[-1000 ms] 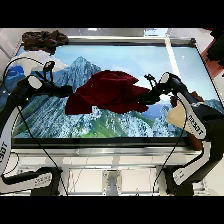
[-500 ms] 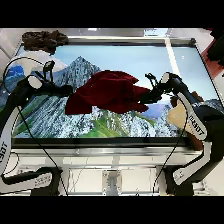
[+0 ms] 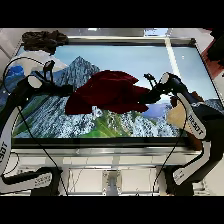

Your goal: Fold the shirts.

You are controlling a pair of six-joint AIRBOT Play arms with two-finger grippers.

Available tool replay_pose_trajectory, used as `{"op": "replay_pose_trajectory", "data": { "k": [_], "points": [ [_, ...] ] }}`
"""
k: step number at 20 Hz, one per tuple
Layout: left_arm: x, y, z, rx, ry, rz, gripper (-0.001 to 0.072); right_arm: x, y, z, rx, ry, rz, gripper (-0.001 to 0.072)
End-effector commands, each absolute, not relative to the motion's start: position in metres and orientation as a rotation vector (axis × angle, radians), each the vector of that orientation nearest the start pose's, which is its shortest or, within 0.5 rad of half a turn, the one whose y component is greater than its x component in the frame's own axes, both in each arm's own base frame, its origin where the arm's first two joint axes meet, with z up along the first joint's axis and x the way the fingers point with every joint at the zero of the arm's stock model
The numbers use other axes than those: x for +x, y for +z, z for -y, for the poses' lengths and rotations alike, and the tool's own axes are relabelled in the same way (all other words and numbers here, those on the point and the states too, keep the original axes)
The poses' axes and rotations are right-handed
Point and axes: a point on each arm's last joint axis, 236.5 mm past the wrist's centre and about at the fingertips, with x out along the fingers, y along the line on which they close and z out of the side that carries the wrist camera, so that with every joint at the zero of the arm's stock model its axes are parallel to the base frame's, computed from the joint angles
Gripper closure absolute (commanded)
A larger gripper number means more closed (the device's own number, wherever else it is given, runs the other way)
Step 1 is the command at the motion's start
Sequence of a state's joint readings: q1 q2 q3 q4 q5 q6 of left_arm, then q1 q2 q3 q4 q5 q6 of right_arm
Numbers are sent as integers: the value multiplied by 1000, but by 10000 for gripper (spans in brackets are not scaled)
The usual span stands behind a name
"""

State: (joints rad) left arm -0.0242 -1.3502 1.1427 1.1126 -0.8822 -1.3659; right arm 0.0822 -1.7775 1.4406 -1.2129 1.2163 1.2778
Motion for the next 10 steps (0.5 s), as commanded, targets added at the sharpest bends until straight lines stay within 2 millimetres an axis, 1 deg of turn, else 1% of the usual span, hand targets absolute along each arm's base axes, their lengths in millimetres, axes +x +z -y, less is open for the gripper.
{"op": "replay_pose_trajectory", "data": {
  "k": [1, 2, 3, 4, 5, 6, 8, 9, 10],
  "points": [
    [441, 17, 93, -264, -291, -1040, 698, 412, -104, -125, 110, 507, -1557, 284],
    [441, 17, 93, -264, -291, -1041, 697, 407, -103, -132, 113, 567, -1558, 334],
    [441, 17, 93, -263, -292, -1040, 698, 403, -99, -140, 111, 630, -1554, 503],
    [441, 17, 93, -263, -291, -1040, 698, 400, -93, -147, 126, 674, -1549, 652],
    [441, 17, 93, -263, -291, -1040, 698, 398, -89, -153, 146, 707, -1543, 683],
    [442, 17, 93, -262, -291, -1036, 698, 397, -84, -156, 154, 723, -1538, 683],
    [446, 21, 91, -259, -286, -1016, 698, 394, -73, -155, 142, 733, -1533, 684],
    [448, 28, 91, -254, -290, -1006, 698, 391, -61, -152, 121, 736, -1524, 684],
    [451, 42, 92, -251, -301, -991, 698, 388, -46, -146, 78, 730, -1507, 684]
  ]
}}
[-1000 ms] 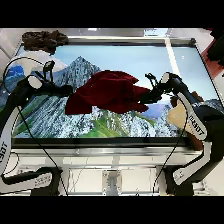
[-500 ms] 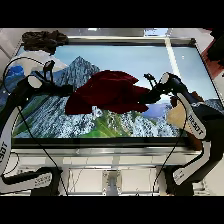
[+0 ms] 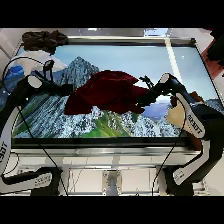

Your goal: Fold the shirts.

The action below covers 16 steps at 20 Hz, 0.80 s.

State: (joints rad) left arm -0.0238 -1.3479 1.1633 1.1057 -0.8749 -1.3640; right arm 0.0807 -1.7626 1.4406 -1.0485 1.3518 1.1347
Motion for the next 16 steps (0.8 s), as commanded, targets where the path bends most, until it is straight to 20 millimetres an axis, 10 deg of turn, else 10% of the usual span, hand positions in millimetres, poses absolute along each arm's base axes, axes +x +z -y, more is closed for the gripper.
{"op": "replay_pose_trajectory", "data": {
  "k": [1, 6, 12, 16],
  "points": [
    [452, 62, 93, -241, -317, -969, 698, 387, -27, -136, 17, 709, -1474, 684],
    [424, 226, 83, -76, -350, -719, 698, 357, 128, -104, -120, 602, -1135, 685],
    [317, 445, 53, 58, -226, -165, 699, 269, 344, -47, -116, 279, -472, 688],
    [279, 496, 58, 9, -247, -8, 700, 228, 452, -41, -163, 184, -134, 689]
  ]
}}
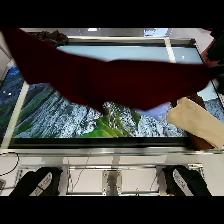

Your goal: Fold the shirts.

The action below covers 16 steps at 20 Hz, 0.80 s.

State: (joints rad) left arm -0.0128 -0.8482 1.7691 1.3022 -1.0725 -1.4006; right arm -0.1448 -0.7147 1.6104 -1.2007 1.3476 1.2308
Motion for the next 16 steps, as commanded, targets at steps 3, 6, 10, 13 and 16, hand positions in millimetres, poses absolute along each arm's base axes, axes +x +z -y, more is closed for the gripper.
{"op": "replay_pose_trajectory", "data": {
  "k": [3, 6, 10, 13, 16],
  "points": [
    [324, 439, 61, 12, -261, -218, 700, 265, 440, -53, -99, 274, -191, 689],
    [400, 348, 64, -6, -272, -492, 700, 351, 368, -53, 12, 358, -414, 688],
    [518, 210, 61, -56, -242, -713, 700, 465, 224, -37, 183, 360, -704, 687],
    [587, 125, 57, -151, -181, -737, 699, 525, 118, -44, 268, 347, -837, 688],
    [621, 75, 58, -223, -152, -723, 699, 574, 53, -65, 281, 309, -817, 686]
  ]
}}
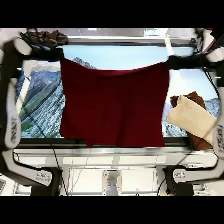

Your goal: Fold the shirts.

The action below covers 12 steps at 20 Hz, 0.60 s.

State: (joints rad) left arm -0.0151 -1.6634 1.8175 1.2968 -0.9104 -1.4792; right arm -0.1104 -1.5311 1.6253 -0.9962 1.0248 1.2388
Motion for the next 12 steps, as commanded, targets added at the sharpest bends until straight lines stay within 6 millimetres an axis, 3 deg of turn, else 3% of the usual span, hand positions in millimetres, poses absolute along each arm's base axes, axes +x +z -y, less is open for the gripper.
{"op": "replay_pose_trajectory", "data": {
  "k": [1, 3, 4, 6, 9, 12],
  "points": [
    [628, 69, 59, -240, -149, -709, 699, 591, 41, -71, 277, 287, -776, 685],
    [635, 75, 56, -257, -142, -669, 696, 612, 38, -80, 267, 257, -695, 682],
    [638, 86, 52, -257, -139, -647, 639, 621, 45, -81, 263, 241, -645, 628],
    [636, 120, 47, -266, -147, -608, 342, 629, 66, -77, 272, 228, -587, 320],
    [603, 178, 36, -236, -172, -638, 315, 614, 90, -63, 276, 258, -641, 305],
    [540, 226, 5, 4, -168, -693, 316, 567, 103, -22, 254, 231, -795, 306]
  ]
}}
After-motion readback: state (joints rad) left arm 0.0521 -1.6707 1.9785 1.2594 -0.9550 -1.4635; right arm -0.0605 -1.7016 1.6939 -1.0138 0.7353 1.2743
